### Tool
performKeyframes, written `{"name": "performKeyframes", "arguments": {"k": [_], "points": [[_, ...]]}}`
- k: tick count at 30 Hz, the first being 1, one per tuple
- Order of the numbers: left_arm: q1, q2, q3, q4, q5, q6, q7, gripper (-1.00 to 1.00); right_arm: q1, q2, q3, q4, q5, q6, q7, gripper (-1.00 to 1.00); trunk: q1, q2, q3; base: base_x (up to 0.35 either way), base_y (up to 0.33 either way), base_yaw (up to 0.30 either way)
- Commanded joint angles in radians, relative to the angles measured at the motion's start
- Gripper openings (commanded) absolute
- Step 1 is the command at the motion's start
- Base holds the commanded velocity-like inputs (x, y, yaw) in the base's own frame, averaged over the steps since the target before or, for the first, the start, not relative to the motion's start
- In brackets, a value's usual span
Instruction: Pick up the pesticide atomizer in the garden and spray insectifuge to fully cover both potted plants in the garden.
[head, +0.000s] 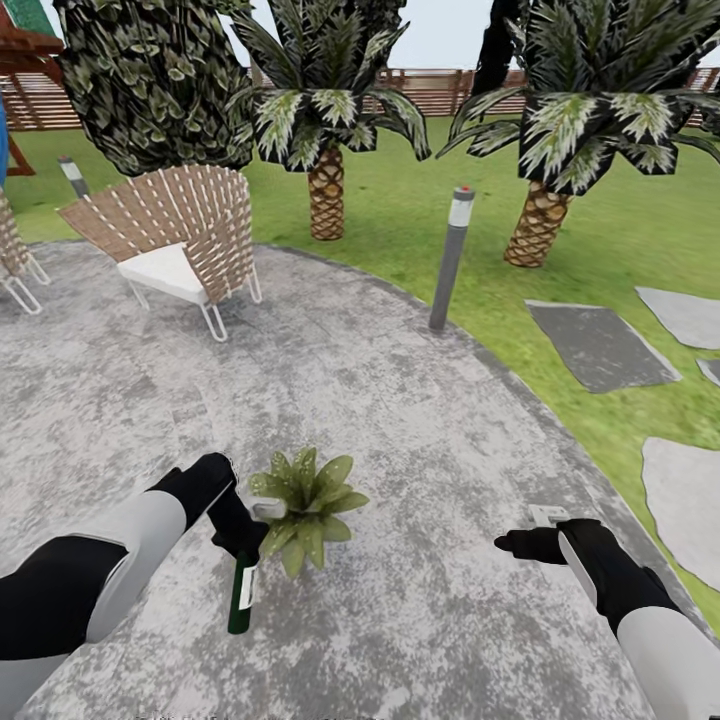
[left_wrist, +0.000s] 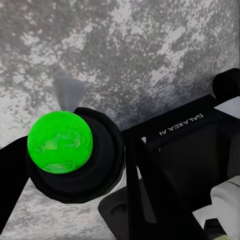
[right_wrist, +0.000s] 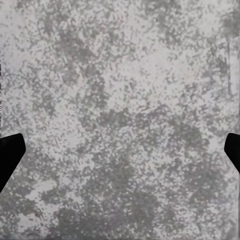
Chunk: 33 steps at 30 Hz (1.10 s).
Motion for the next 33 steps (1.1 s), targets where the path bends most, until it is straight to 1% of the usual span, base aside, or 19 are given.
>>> {"name": "performKeyframes", "arguments": {"k": [1, 8, 11, 16, 18, 27, 33], "points": [[0.001, 0.001, -0.007, -0.002, -0.001, 0.004, -0.008, -1.0, 0.0, 0.0, -0.002, -0.002, -0.002, 0.006, 0.003, 1.0, 0.0, 0.0, -0.001, -0.02, -0.052, 0.243], [0.003, 0.002, -0.003, -0.006, 0.001, 0.004, -0.008, -1.0, 0.0, 0.0, -0.002, 0.0, -0.002, 0.006, 0.003, 1.0, 0.0, 0.0, -0.005, -0.004, -0.01, 0.243], [0.003, 0.002, -0.003, -0.008, 0.002, 0.004, -0.008, -1.0, 0.0, 0.0, -0.002, 0.0, -0.002, 0.006, 0.003, 1.0, 0.0, 0.0, -0.006, 0.0, -0.047, 0.13], [0.004, 0.001, -0.004, -0.007, 0.002, 0.004, -0.008, -1.0, 0.0, 0.0, -0.001, 0.001, -0.001, 0.006, 0.003, 1.0, 0.0, 0.0, -0.007, 0.0, -0.297, 0.027], [0.004, 0.001, -0.004, -0.006, 0.002, 0.004, -0.008, -1.0, 0.0, 0.0, -0.001, 0.002, -0.001, 0.006, 0.003, 1.0, 0.0, 0.0, -0.007, 0.0, -0.336, 0.165], [0.005, 0.0, -0.003, -0.006, 0.002, 0.004, -0.008, -1.0, 0.0, 0.0, -0.001, 0.003, -0.001, 0.006, 0.002, 1.0, 0.0, 0.0, -0.007, 0.0, -0.318, 0.243], [0.005, 0.001, -0.001, -0.007, 0.002, 0.004, -0.008, -1.0, 0.0, 0.0, -0.001, 0.003, 0.0, 0.006, 0.002, 1.0, 0.0, 0.0, -0.007, 0.0, -0.141, 0.252]]}}
